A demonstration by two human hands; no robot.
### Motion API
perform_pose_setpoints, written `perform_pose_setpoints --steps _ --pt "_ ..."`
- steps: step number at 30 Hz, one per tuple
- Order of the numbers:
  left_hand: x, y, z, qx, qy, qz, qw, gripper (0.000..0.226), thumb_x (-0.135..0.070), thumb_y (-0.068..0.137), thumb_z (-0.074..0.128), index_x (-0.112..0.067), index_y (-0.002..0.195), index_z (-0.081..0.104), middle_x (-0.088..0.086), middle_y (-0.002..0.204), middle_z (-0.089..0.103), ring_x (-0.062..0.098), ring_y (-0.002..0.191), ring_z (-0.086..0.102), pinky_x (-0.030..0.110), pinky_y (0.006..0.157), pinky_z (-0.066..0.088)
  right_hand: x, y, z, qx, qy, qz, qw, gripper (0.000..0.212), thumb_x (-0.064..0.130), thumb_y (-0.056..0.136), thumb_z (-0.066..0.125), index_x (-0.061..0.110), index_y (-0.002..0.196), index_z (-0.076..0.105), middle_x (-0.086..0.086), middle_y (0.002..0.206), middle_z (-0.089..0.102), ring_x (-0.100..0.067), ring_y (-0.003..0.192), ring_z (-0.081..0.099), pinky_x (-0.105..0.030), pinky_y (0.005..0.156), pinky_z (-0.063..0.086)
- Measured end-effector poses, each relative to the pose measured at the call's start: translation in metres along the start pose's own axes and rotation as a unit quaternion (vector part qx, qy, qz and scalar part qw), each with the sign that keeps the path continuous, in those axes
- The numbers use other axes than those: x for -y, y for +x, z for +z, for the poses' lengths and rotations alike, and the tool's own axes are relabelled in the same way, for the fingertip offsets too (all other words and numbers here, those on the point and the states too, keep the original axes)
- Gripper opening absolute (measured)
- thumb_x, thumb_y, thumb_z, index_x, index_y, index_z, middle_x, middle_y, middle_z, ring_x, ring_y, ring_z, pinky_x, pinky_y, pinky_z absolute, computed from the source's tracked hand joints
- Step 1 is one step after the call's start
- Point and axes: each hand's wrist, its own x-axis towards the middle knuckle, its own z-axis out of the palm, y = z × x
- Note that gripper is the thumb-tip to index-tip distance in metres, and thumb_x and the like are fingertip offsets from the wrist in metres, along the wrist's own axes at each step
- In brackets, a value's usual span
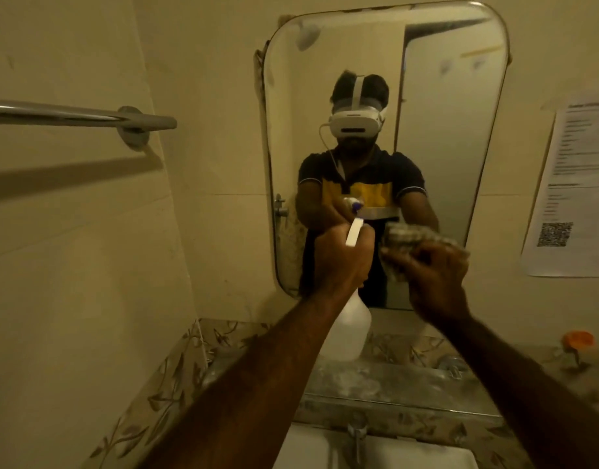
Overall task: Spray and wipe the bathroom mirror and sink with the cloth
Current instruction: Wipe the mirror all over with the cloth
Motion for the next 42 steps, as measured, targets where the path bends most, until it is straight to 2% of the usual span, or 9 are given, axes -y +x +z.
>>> perform_pose_setpoints --steps 3,6,11,14,20,25,32,36,42 --pt "0.024 -0.007 -0.003 -0.002 0.008 -0.028 1.000 0.023 -0.038 0.097 0.053 -0.027 0.076 0.056 -0.003 0.064 0.062 0.013 0.048 0.062 0.023 0.041 0.052 0.020 -0.032 0.020 -0.009 -0.022 0.027 0.999 0.064 0.001 0.085 0.072 0.039 0.135 0.063 -0.007 0.117 0.045 -0.039 0.112 0.045 -0.054 0.087 0.042" --pt "0.042 -0.005 -0.016 -0.007 0.021 -0.051 0.998 0.021 -0.040 0.096 0.054 -0.026 0.081 0.061 -0.002 0.067 0.064 0.018 0.055 0.065 0.034 0.050 0.058 0.036 -0.029 0.026 -0.007 -0.027 0.045 0.999 0.059 0.003 0.087 0.065 0.039 0.134 0.066 -0.008 0.118 0.046 -0.041 0.112 0.044 -0.054 0.087 0.039" --pt "0.065 0.006 -0.062 -0.063 0.050 -0.046 0.996 0.020 -0.032 0.096 0.057 -0.027 0.077 0.060 -0.011 0.062 0.059 0.013 0.058 0.066 0.037 0.055 0.061 0.090 -0.009 0.047 0.040 0.004 -0.073 0.997 0.045 0.022 0.093 0.056 0.043 0.131 0.065 -0.004 0.126 0.052 -0.032 0.113 0.045 -0.049 0.088 0.040" --pt "0.089 0.012 -0.099 -0.093 0.083 -0.054 0.991 0.029 -0.032 0.096 0.055 -0.025 0.068 0.059 -0.005 0.061 0.063 0.017 0.056 0.066 0.036 0.053 0.061 0.130 0.002 0.073 0.095 0.003 -0.167 0.981 0.046 0.031 0.087 0.070 0.045 0.130 0.064 0.002 0.130 0.054 -0.027 0.115 0.048 -0.046 0.088 0.040" --pt "0.117 0.023 -0.156 -0.132 0.094 -0.083 0.983 0.035 -0.028 0.095 0.056 -0.016 0.062 0.056 0.006 0.057 0.060 0.021 0.045 0.059 0.026 0.038 0.051 0.175 0.023 0.103 0.072 -0.023 -0.189 0.979 0.058 0.028 0.075 0.080 0.042 0.129 0.065 0.003 0.130 0.052 -0.025 0.110 0.048 -0.039 0.083 0.030" --pt "0.102 0.047 -0.174 -0.139 0.082 -0.061 0.985 0.034 -0.027 0.094 0.055 -0.006 0.068 0.062 0.013 0.059 0.063 0.020 0.041 0.059 0.027 0.037 0.051 0.193 0.083 0.087 -0.006 -0.034 -0.131 0.991 0.059 0.030 0.084 0.073 0.043 0.139 0.056 -0.003 0.130 0.049 -0.028 0.110 0.042 -0.042 0.085 0.033" --pt "0.034 0.091 -0.178 -0.146 0.088 0.046 0.984 0.028 -0.028 0.095 0.057 -0.011 0.074 0.064 0.009 0.064 0.066 0.023 0.051 0.066 0.039 0.050 0.060 0.209 0.254 0.002 -0.089 -0.036 -0.036 0.995 0.052 0.041 0.094 0.040 0.043 0.144 0.050 -0.012 0.147 0.044 -0.039 0.131 0.039 -0.053 0.105 0.029" --pt "-0.018 0.111 -0.169 -0.140 0.063 0.111 0.982 0.028 -0.027 0.094 0.057 -0.011 0.072 0.064 0.010 0.064 0.066 0.024 0.052 0.066 0.043 0.052 0.060 0.205 0.316 -0.043 -0.137 -0.034 -0.036 0.989 0.049 0.029 0.095 0.052 0.040 0.143 0.053 -0.012 0.145 0.044 -0.038 0.131 0.039 -0.053 0.103 0.031" --pt "-0.082 0.126 -0.142 -0.126 0.032 0.170 0.977 0.026 -0.029 0.095 0.055 -0.014 0.078 0.067 -0.004 0.064 0.065 0.010 0.054 0.064 0.016 0.049 0.054 0.187 0.340 -0.065 -0.123 -0.055 0.005 0.991 0.077 0.032 0.084 0.070 0.044 0.152 0.037 -0.008 0.143 0.039 -0.033 0.132 0.034 -0.047 0.104 0.032"
